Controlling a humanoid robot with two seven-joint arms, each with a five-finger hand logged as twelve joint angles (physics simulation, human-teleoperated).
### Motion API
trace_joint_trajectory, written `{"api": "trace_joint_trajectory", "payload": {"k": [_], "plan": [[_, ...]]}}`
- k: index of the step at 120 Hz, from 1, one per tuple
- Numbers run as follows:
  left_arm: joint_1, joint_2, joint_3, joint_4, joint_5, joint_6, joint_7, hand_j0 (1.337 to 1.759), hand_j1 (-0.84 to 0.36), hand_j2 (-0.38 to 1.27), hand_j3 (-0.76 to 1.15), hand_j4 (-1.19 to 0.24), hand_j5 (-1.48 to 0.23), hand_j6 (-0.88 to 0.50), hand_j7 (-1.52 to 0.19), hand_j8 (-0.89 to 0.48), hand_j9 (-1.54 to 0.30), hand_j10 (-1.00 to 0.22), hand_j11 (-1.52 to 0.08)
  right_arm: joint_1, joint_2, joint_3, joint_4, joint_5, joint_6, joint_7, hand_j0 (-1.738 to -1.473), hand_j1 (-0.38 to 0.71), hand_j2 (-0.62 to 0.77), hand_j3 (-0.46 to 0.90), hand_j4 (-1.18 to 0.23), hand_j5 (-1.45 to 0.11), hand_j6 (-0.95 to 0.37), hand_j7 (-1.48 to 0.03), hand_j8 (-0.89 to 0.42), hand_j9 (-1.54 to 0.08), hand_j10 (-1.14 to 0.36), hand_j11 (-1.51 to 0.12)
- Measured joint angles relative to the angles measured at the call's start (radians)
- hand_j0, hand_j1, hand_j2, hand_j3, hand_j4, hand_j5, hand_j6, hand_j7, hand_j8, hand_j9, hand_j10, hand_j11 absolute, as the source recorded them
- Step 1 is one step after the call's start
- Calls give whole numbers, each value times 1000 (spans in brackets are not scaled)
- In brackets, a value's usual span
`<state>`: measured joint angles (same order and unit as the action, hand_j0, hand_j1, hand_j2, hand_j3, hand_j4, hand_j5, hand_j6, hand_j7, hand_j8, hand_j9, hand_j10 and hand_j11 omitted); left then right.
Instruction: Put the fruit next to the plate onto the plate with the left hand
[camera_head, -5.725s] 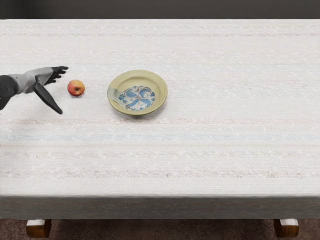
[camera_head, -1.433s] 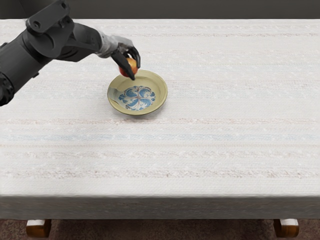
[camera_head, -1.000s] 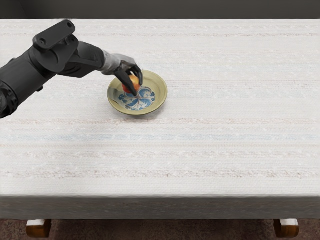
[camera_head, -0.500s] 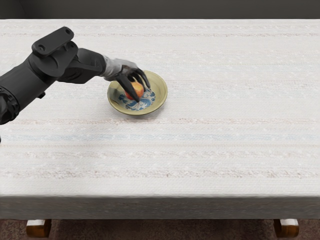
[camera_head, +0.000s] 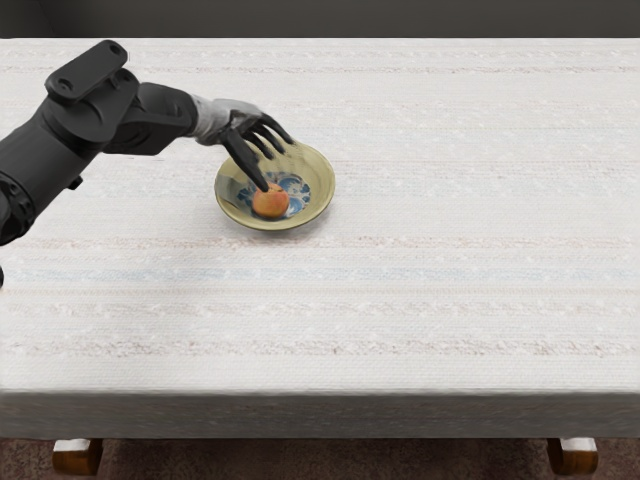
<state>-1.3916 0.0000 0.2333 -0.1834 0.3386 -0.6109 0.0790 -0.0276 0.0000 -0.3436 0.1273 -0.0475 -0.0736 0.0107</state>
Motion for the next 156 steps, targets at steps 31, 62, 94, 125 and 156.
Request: {"api": "trace_joint_trajectory", "payload": {"k": [31, 62, 94, 125, 156], "plan": [[57, 88, -68, 73, -10, 0, -5, 1658, 46, 53, 0, -255, -330, -254, -330, -252, -331, -251, -331, 0, 0, 0, 0, 0, 0, 0, -1658, -349, 0, 0, 0, 0, 0, 0, 0, 0, 0, 0], [172, 175, -151, 120, -142, 0, -6, 1658, 152, 34, 0, -166, -215, -166, -215, -165, -215, -165, -215, 0, 0, 0, 0, 0, 0, 0, -1658, -349, 0, 0, 0, 0, 0, 0, 0, 0, 0, 0], [269, 211, -365, 128, -192, 0, -42, 1658, 262, 15, 0, -74, -95, -73, -95, -73, -95, -73, -95, 0, 0, 0, 0, 0, 0, 0, -1658, -349, 0, 0, 0, 0, 0, 0, 0, 0, 0, 0], [331, 311, -408, 127, -281, 0, -113, 1658, 307, 8, 0, -36, -47, -36, -47, -36, -47, -35, -47, 0, 0, 0, 0, 0, 0, 0, -1658, -349, 0, 0, 0, 0, 0, 0, 0, 0, 0, 0], [368, 337, -420, 128, -328, 0, -168, 1658, 321, 6, 0, -25, -32, -25, -32, -24, -31, -24, -31, 0, 0, 0, 0, 0, 0, 0, -1658, -349, 0, 0, 0, 0, 0, 0, 0, 0, 0, 0]]}}
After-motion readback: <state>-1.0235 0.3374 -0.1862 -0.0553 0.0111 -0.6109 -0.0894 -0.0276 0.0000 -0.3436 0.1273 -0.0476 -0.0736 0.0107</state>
